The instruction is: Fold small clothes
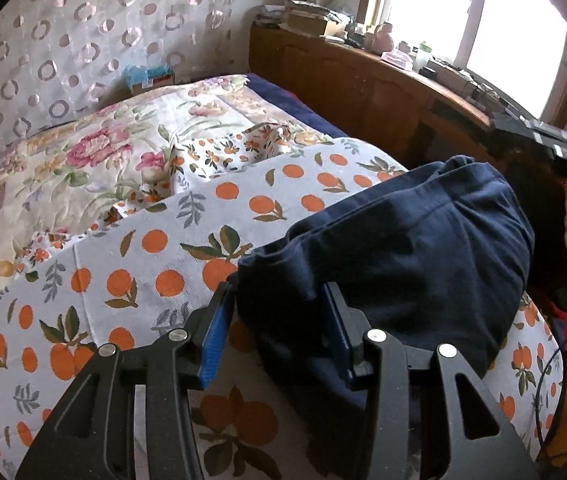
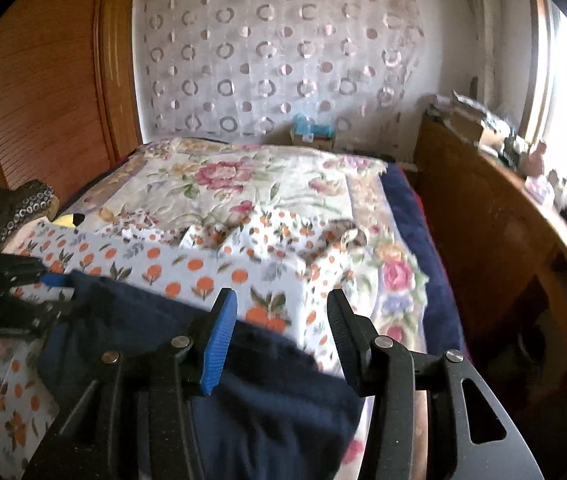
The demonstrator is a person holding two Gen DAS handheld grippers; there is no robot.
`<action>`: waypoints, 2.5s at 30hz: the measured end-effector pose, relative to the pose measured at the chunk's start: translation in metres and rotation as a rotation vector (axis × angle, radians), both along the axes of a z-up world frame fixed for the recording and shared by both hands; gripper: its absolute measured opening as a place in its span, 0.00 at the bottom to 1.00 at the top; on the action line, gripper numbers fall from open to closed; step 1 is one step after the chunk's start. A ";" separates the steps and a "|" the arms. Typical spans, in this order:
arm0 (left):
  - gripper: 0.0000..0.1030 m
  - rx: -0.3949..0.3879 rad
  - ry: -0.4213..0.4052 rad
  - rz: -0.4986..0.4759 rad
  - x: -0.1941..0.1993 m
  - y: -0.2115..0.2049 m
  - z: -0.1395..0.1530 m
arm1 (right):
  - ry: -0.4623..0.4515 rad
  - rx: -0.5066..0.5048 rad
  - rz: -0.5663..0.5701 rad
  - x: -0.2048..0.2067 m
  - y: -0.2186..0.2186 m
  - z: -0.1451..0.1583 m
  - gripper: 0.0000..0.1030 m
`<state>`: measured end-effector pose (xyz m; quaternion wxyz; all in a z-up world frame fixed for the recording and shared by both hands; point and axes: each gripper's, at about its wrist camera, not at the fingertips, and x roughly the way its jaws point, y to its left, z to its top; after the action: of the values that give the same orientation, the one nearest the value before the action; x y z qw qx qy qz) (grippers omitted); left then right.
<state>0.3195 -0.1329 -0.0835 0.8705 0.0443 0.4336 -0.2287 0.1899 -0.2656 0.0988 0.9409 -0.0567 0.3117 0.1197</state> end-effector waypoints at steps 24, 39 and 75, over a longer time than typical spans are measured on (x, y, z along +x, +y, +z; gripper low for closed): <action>0.42 -0.097 0.090 -0.020 0.032 -0.005 -0.017 | 0.271 0.276 -0.067 0.018 -0.048 -0.059 0.71; 0.15 -0.103 0.047 -0.071 0.014 -0.016 -0.003 | 0.248 0.249 0.012 0.013 -0.045 -0.064 0.38; 0.14 -0.111 -0.346 0.202 -0.112 0.161 0.120 | -0.060 0.159 0.396 0.036 0.089 -0.025 0.19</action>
<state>0.2073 0.0284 0.0366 0.9516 -0.0089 0.2665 -0.1526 0.2258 -0.1764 0.0740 0.9094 -0.0457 0.2561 0.3246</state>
